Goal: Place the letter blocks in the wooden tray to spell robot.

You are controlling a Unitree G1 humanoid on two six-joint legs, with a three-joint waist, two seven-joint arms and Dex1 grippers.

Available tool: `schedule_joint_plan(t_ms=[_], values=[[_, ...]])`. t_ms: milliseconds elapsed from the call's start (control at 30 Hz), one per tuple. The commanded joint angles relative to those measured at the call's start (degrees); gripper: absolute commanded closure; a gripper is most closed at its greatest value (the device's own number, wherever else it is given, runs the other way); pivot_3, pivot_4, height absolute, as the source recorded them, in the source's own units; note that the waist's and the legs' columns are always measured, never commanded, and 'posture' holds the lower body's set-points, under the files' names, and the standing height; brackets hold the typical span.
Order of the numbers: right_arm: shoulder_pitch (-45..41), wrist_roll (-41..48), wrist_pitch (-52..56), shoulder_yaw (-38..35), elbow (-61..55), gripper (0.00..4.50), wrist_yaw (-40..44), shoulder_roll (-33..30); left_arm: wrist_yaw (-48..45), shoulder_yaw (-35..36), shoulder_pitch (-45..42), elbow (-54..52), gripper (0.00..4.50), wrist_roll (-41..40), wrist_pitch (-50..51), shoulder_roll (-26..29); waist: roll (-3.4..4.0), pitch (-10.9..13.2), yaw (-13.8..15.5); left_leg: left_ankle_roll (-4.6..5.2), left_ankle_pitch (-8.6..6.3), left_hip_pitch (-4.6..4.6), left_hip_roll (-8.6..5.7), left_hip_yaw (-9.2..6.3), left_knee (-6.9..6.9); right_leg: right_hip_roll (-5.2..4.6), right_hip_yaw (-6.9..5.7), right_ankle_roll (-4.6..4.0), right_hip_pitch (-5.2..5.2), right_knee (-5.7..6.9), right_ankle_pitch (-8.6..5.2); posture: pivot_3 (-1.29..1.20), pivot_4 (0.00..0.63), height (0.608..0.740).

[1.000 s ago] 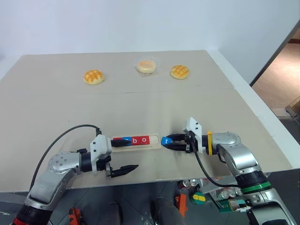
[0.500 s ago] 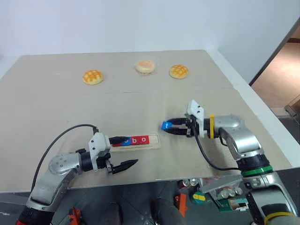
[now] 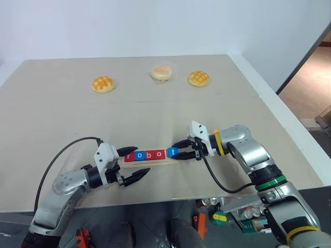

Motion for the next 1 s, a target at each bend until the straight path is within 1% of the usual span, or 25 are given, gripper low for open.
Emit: schedule_joint_plan(t_ms=[33,600,633,700,833,867,1000], values=[[-1.1,-0.3,-1.3,0.0,0.0,3.25,0.6,0.6,0.1,0.4,0.4,-3.0,0.00,-0.5,-0.2,0.4,0.00,0.0,0.0,0.00,0.00,0.00,0.01,0.00,0.00,0.00,0.00,0.00,0.00,0.00,0.00,0.00,0.150,0.739],[-2.6,-1.5,-2.9,-0.3,4.8,3.25,1.3,2.6,0.4,0.0,0.5,-3.7,0.00,0.0,-0.2,0.5,0.00,0.0,0.0,0.00,0.00,0.01,0.00,0.00,0.00,0.00,0.00,-0.01,0.01,0.00,0.01,0.00,0.150,0.739],[-2.7,-1.6,-2.9,-0.3,4.9,2.21,1.3,2.6,0.4,0.0,0.6,-3.7,0.00,0.0,-0.2,0.6,0.00,0.0,0.0,0.00,0.00,0.01,0.00,0.01,0.00,0.00,0.00,-0.01,0.01,0.00,0.00,0.00,0.150,0.739],[-2.7,-1.5,-2.7,-0.4,4.8,1.62,1.6,2.6,0.3,0.1,0.6,-3.7,0.00,0.0,-0.1,0.6,0.00,0.0,0.0,0.00,0.00,0.01,0.00,0.01,0.00,0.00,0.01,-0.01,0.01,0.00,0.00,0.00,0.150,0.739],[-2.6,-0.8,-1.7,-0.7,3.7,0.21,1.8,2.6,0.2,0.1,0.6,-3.6,0.00,0.1,-0.2,0.8,0.00,0.0,0.0,0.00,0.00,0.01,0.00,0.00,0.00,0.00,0.00,-0.01,0.01,0.00,0.00,0.00,0.150,0.739],[-2.6,-0.6,-1.4,-0.8,3.3,0.07,1.8,2.6,0.1,0.1,0.6,-3.5,0.00,0.1,-0.2,0.8,0.00,0.0,0.0,0.00,0.00,0.01,0.00,0.00,0.00,0.00,0.00,-0.01,0.00,0.00,0.00,0.00,0.150,0.739],[-2.5,1.3,1.1,-2.8,0.8,0.07,0.6,2.7,0.0,0.3,0.6,-3.5,0.00,0.0,-0.3,0.9,0.00,0.0,0.0,0.00,0.00,0.00,0.00,0.01,0.00,0.00,0.00,-0.01,0.00,0.00,0.00,0.00,0.150,0.739]])
